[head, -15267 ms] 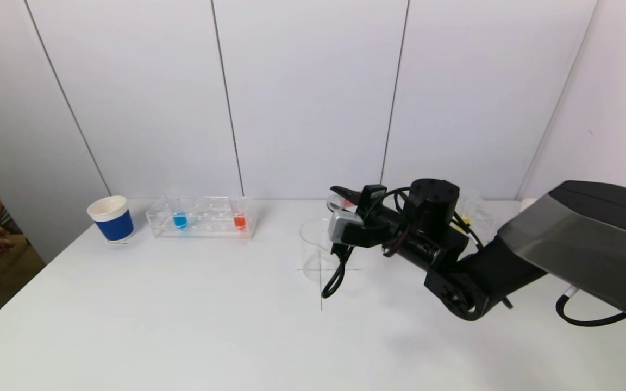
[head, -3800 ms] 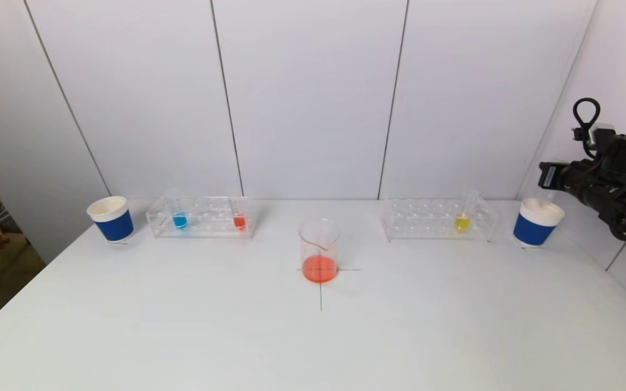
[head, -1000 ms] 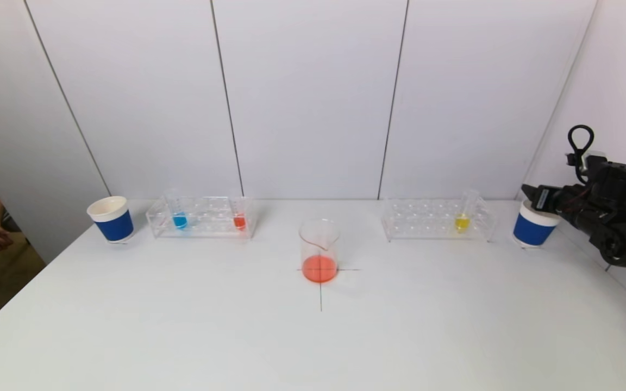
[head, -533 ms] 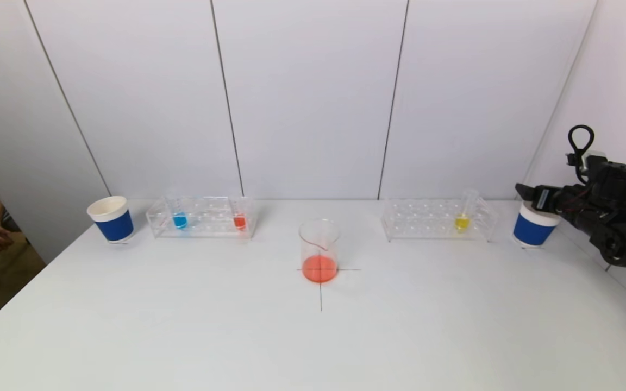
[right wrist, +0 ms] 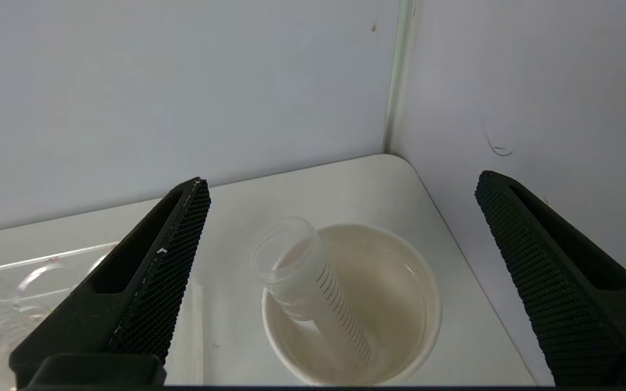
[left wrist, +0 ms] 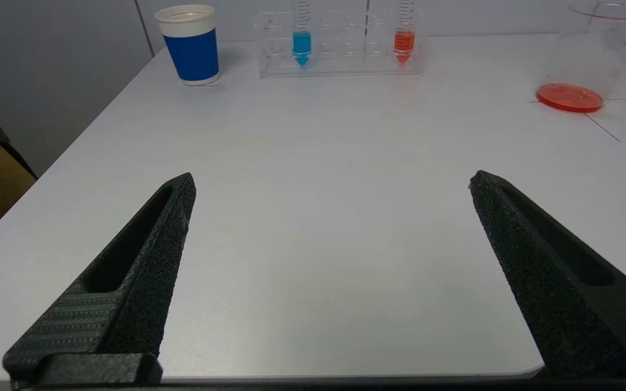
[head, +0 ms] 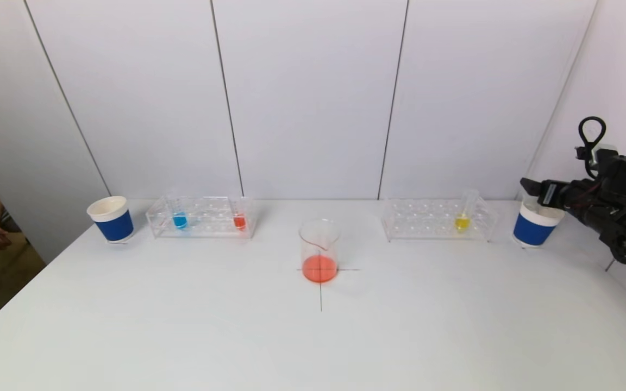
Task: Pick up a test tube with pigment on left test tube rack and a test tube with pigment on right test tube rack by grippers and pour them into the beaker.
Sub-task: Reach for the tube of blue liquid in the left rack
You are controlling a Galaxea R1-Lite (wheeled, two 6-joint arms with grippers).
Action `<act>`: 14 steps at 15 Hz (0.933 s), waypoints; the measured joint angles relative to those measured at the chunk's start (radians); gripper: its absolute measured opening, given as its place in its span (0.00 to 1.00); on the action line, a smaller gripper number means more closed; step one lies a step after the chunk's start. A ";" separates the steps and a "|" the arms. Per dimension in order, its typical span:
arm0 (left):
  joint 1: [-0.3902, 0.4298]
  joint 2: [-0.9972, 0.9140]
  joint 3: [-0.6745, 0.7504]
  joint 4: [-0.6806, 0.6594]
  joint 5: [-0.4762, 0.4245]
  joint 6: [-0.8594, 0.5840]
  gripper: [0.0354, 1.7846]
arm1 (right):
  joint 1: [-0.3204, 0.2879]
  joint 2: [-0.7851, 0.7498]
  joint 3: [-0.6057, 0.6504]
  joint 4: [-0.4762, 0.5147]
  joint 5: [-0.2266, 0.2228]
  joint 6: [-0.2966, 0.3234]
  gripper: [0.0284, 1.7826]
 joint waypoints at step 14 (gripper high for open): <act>0.000 0.000 0.000 0.000 0.000 0.000 0.99 | -0.047 -0.751 0.513 0.024 0.387 0.134 1.00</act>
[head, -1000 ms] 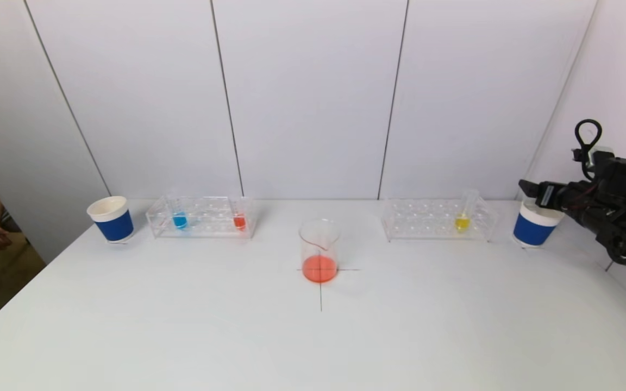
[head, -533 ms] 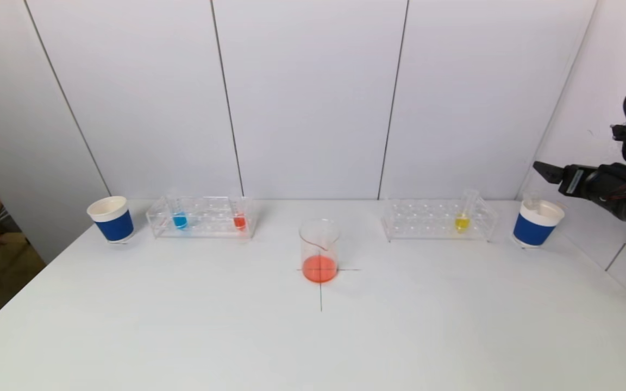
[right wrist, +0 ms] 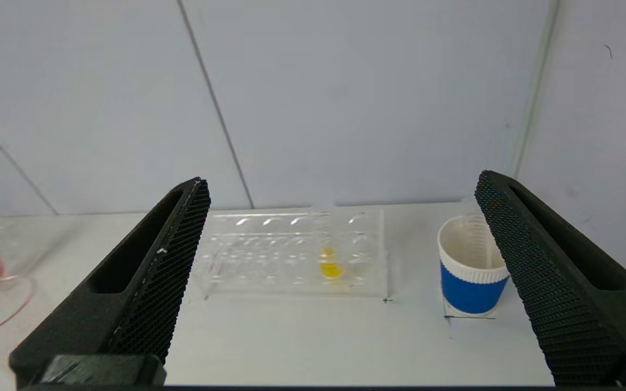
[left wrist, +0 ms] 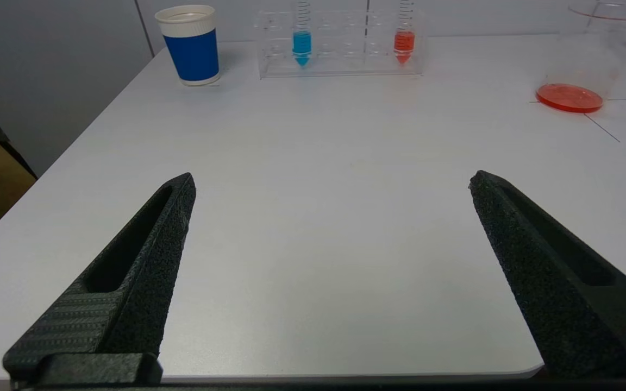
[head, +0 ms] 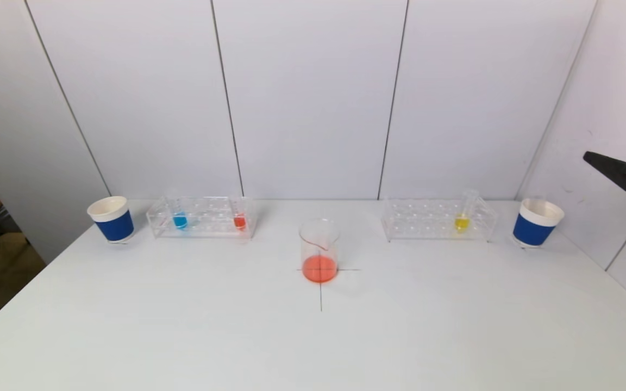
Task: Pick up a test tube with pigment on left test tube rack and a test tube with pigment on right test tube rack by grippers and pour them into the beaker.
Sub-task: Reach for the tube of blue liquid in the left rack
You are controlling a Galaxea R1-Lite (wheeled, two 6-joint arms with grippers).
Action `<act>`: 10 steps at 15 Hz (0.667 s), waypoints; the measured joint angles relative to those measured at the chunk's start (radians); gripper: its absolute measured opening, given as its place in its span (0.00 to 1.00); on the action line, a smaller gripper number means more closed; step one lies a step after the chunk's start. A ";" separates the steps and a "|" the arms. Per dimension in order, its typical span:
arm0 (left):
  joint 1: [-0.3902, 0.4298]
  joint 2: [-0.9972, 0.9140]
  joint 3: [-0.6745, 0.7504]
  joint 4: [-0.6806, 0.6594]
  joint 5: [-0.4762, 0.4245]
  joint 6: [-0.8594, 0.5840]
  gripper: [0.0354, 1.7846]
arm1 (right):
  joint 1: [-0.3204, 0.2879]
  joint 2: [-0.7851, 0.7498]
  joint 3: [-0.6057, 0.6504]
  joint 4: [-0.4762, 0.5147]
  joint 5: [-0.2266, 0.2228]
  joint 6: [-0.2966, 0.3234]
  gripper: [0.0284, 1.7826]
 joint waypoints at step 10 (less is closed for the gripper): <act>0.000 0.000 0.000 0.000 0.000 0.000 0.99 | -0.108 -0.377 0.083 0.177 0.198 0.140 1.00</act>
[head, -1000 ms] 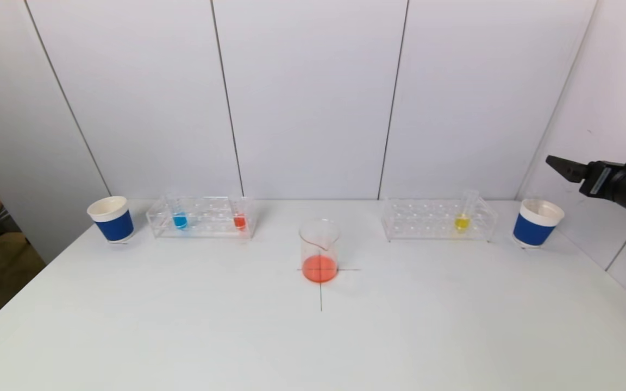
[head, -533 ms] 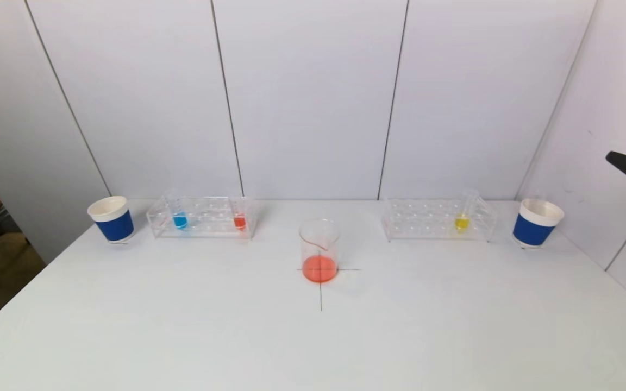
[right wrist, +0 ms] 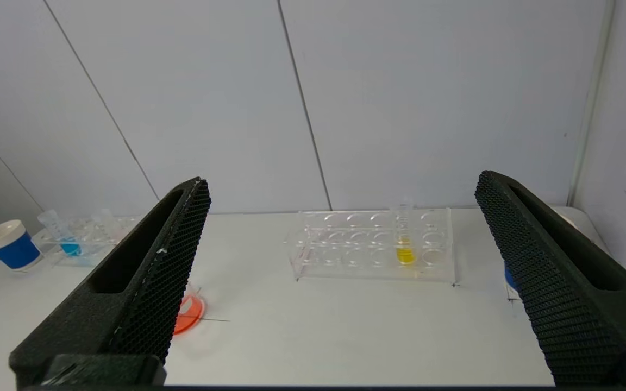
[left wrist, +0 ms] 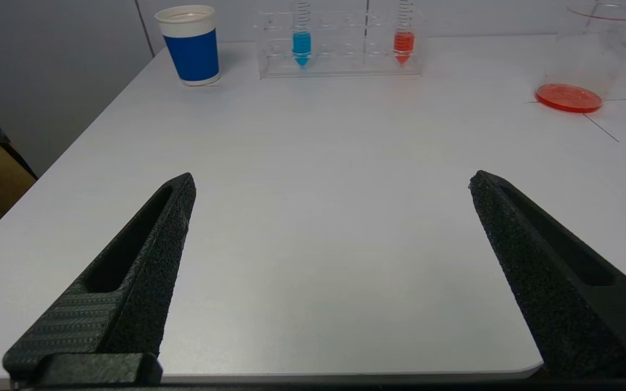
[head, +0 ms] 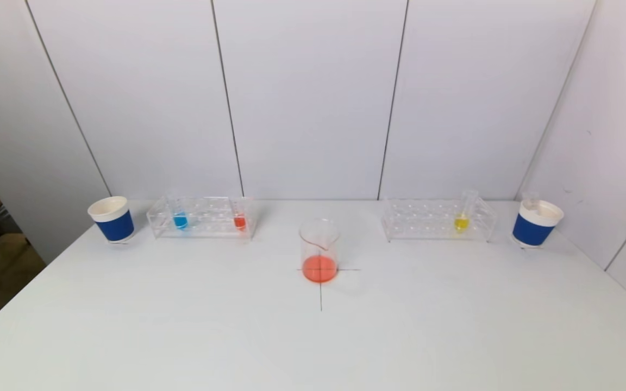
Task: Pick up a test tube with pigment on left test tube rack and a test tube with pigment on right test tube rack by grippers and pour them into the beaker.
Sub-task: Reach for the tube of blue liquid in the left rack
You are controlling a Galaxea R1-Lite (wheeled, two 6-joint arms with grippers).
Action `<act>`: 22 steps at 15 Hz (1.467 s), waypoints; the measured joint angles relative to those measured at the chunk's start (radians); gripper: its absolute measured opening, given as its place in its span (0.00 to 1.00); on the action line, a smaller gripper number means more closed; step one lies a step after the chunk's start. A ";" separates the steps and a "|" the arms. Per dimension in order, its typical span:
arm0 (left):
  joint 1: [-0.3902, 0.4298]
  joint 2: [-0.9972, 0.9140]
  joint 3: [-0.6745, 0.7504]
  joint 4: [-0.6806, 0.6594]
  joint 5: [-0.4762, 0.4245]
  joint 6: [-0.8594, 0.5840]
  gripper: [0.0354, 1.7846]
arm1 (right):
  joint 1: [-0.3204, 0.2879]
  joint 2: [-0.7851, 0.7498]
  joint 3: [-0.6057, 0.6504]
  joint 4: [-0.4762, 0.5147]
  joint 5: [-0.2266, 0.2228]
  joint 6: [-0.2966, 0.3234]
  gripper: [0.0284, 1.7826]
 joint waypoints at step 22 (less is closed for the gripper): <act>0.000 0.000 0.000 0.000 0.000 0.000 0.99 | 0.449 -0.681 0.328 0.419 -0.687 -0.290 1.00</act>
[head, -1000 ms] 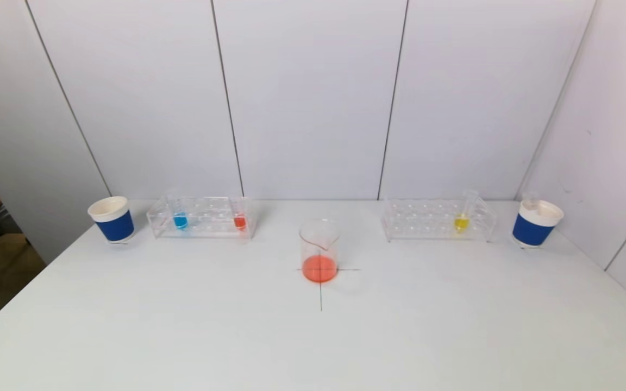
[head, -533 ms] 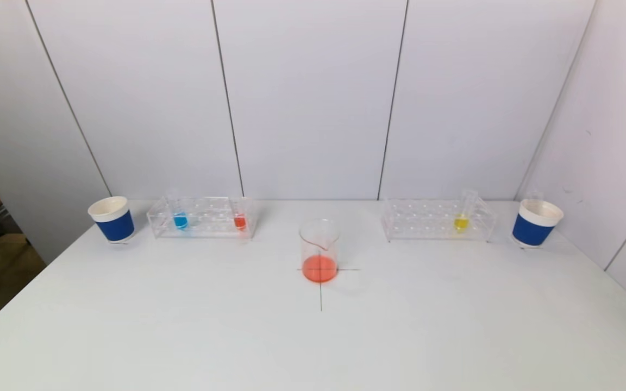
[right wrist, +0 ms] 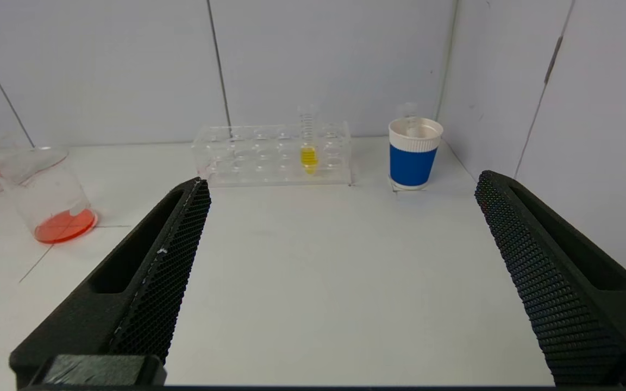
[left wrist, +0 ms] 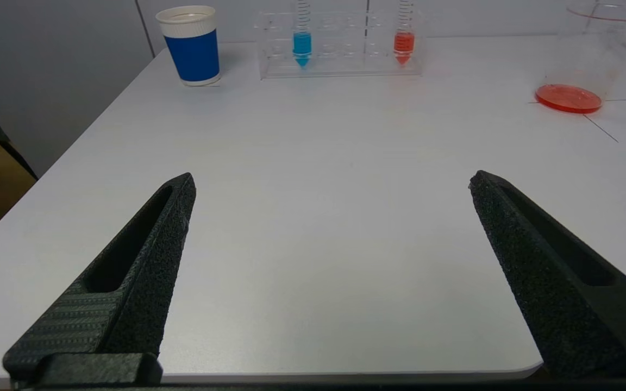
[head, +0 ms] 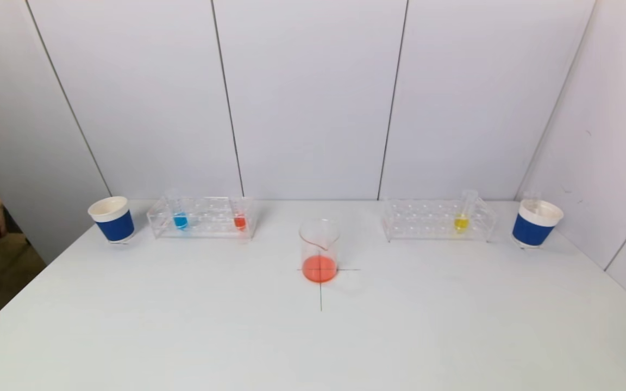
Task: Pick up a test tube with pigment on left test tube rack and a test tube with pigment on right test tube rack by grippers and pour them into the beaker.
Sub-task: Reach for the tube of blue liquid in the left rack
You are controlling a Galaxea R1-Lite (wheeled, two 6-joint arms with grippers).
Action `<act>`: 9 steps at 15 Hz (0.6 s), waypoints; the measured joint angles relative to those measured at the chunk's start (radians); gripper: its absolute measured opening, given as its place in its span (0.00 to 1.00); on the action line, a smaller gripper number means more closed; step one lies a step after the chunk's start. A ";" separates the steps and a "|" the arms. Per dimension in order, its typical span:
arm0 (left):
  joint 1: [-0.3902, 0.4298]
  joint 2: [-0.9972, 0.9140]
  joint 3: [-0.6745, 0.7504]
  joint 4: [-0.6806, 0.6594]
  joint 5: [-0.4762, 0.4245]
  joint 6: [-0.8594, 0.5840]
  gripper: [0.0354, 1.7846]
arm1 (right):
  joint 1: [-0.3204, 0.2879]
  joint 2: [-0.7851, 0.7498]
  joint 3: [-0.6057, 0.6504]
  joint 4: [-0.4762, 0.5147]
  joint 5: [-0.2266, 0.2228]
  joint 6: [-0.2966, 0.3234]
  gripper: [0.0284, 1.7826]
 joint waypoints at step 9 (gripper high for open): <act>0.000 0.000 0.000 0.000 0.000 0.000 0.99 | -0.008 -0.337 0.076 0.283 0.021 -0.008 1.00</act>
